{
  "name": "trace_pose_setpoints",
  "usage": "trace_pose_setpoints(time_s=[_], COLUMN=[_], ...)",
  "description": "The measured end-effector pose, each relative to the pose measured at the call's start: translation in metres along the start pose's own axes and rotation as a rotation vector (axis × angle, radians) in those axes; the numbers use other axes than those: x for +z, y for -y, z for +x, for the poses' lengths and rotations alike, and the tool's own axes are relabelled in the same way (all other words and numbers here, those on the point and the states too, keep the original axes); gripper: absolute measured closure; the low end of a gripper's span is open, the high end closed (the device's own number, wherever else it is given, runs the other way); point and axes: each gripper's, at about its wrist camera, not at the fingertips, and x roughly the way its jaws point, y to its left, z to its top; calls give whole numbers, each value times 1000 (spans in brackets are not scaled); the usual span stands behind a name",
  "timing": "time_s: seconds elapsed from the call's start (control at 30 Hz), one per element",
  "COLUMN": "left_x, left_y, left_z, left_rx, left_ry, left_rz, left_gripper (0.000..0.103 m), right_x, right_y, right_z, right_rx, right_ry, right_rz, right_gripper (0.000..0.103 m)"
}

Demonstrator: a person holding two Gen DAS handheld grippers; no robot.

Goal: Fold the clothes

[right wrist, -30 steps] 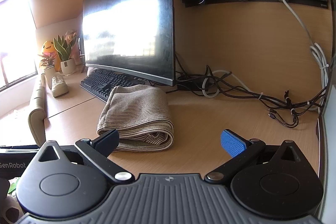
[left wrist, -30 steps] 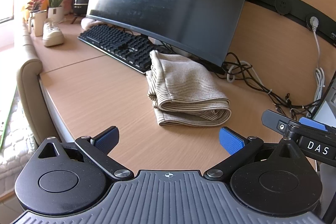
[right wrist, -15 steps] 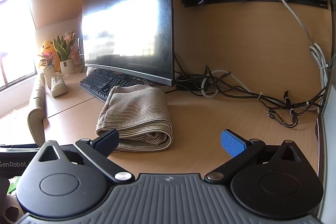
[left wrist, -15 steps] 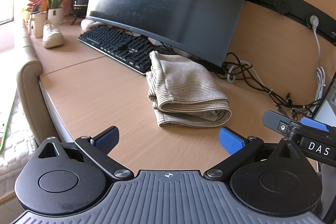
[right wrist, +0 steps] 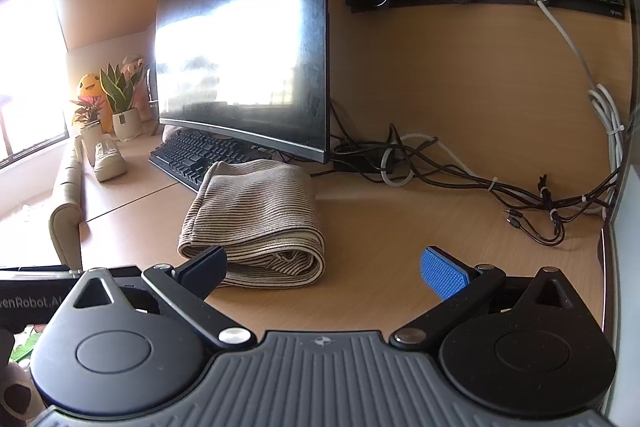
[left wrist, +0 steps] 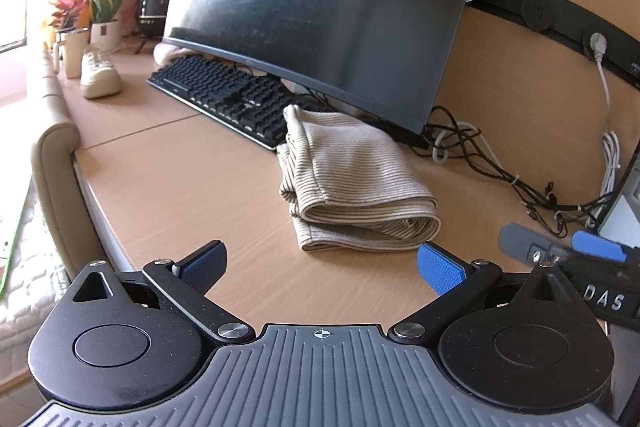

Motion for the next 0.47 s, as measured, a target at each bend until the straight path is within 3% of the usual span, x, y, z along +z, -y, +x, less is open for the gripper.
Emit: trace_pose_setpoints(time_s=[0.47], left_x=[9], left_y=[-4], left_z=[14], left_rx=[17], left_ry=[-11], left_rz=[-3], left_gripper=[0], right_x=[0], right_y=[-3], right_z=[9], right_rx=[20], right_ry=[-32], right_rz=[-29], right_gripper=[0])
